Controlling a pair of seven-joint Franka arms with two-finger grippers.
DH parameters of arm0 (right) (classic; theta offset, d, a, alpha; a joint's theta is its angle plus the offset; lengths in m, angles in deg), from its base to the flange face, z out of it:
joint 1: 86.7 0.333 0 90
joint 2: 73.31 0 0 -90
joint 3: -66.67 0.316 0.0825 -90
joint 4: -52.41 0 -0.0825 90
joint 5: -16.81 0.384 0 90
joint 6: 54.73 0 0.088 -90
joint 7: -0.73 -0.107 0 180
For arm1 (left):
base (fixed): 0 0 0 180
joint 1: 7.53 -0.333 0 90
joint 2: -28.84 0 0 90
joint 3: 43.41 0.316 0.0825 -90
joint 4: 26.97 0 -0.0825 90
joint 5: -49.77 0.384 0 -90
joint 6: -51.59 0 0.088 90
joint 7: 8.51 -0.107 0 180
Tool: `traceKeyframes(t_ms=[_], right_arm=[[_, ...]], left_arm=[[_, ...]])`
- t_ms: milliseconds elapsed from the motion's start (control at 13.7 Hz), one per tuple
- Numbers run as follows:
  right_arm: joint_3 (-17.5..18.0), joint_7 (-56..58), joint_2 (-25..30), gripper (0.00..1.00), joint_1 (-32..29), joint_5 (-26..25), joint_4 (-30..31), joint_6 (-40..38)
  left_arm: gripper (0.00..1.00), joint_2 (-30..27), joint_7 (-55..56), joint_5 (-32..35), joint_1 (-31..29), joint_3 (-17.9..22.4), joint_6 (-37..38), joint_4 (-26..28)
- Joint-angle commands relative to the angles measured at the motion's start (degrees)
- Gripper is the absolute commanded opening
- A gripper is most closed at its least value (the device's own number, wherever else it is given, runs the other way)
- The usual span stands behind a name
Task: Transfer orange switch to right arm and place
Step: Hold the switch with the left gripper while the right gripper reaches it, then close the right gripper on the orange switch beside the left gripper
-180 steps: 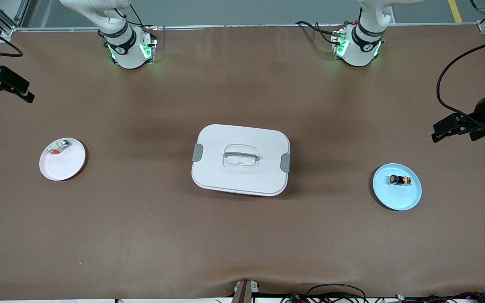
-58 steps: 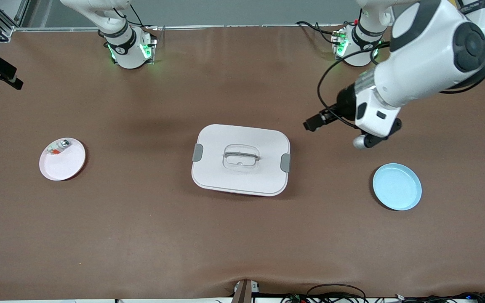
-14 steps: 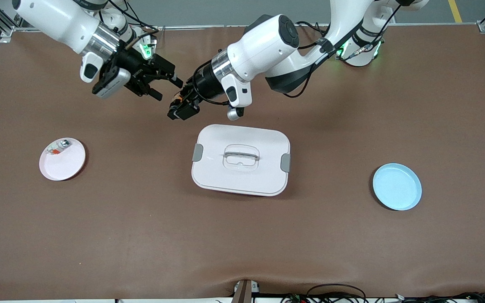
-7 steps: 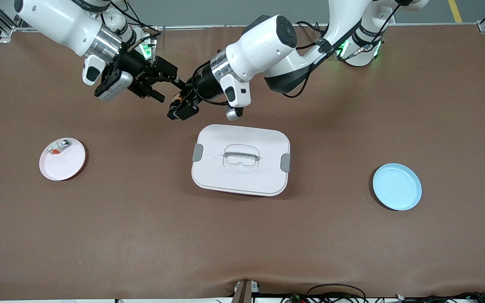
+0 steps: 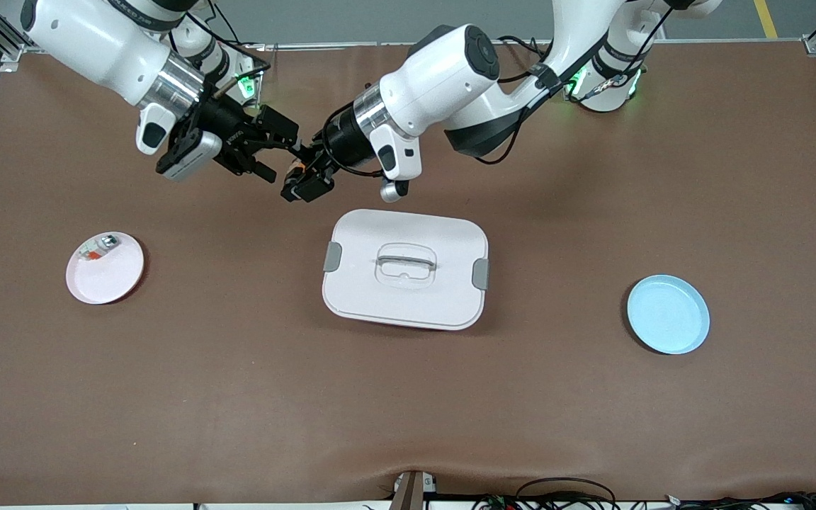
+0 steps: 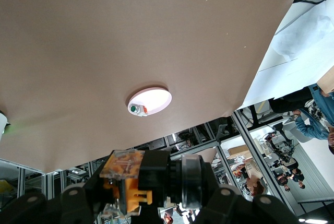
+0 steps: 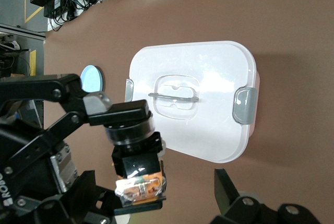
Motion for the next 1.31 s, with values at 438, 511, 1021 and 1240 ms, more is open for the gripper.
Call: traceKeyframes(t_ms=[438,511,1021,1240], right_arm=[[0.4,1.6,-1.1,1.0,-1.0,-1.1,-1.0,2.0],[0.4,1.6,-1.1,1.0,-1.0,-1.2,-1.0,2.6],[0.4,1.6,-2.8,1.0,0.8,-1.3,-0.8,5.7],[0.4,1.6,-3.1,1.0,1.1,-1.4,-0.8,5.6]], left_arm=[[0.28,0.4,0.8,0.0,0.9,0.5,-0.8,-1.5],[0.28,0.4,0.8,0.0,0.9,0.5,-0.8,-1.4],[0.28,0.5,0.8,0.0,1.0,0.5,-0.8,-1.5],[0.28,0.4,0.8,0.0,0.9,0.5,-0.8,-1.4]])
